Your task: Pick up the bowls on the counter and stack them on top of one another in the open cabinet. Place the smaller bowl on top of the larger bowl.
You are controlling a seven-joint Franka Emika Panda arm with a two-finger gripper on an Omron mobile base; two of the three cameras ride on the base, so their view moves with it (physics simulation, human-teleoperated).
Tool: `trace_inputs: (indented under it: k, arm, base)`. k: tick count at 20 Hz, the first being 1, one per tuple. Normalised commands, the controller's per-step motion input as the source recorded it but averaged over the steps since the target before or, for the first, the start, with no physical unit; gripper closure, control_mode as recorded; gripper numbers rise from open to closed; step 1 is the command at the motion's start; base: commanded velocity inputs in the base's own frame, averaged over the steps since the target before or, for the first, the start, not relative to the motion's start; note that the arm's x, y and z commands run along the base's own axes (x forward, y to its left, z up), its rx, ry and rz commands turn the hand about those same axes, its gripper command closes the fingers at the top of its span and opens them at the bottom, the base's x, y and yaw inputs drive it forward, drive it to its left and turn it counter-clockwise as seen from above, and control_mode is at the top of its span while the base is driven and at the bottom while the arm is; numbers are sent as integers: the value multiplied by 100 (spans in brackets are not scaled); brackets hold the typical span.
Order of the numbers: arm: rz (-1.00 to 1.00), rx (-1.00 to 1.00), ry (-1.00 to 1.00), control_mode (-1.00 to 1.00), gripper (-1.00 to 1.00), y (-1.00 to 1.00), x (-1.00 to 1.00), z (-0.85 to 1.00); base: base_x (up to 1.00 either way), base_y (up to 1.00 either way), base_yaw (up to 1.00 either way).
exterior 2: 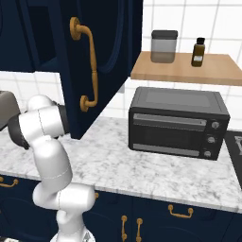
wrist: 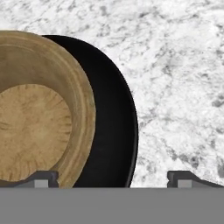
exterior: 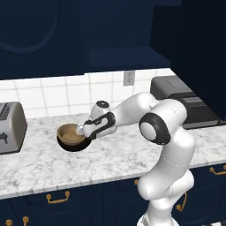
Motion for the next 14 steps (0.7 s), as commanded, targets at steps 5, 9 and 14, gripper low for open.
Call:
trace_inputs:
  k: [5, 9, 14]
  arm:
    - [2, 0, 6, -100, -100, 7, 3, -48]
    - [0, 0, 4, -100, 100, 27, 4, -59]
    - [0, -1, -6, -100, 100, 6, -3, -56]
  base:
    - [0, 0, 0]
    - [0, 0, 0]
    - [0, 0, 0]
